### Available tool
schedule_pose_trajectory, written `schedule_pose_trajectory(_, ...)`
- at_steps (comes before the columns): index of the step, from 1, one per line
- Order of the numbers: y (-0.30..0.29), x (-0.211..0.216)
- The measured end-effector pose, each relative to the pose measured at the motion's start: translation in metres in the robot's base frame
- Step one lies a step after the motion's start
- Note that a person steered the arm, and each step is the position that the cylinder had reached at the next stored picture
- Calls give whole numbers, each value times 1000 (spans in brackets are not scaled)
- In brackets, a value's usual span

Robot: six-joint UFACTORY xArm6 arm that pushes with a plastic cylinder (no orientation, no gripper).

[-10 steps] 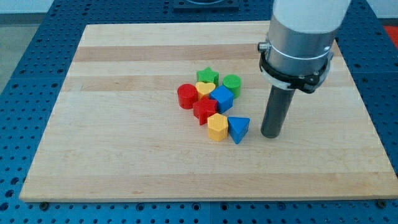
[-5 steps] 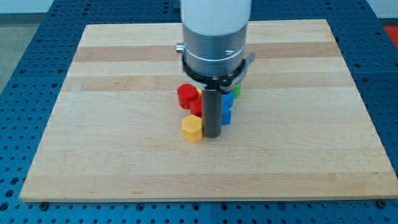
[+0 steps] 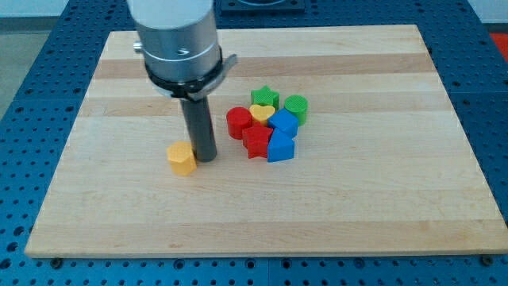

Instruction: Move the yellow hexagon towards the bottom left corner of the board

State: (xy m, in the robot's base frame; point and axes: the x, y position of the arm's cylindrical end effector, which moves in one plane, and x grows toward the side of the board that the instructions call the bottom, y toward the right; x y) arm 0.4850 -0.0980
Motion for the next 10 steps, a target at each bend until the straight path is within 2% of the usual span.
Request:
schedule_pose_trajectory(2, -53, 1)
schedule_pose_trajectory(4, -75, 7)
schedule_pose_trajectory(6, -106, 35)
schedule_pose_trajectory(8, -110, 27)
schedule_pose_trajectory(10, -139, 29)
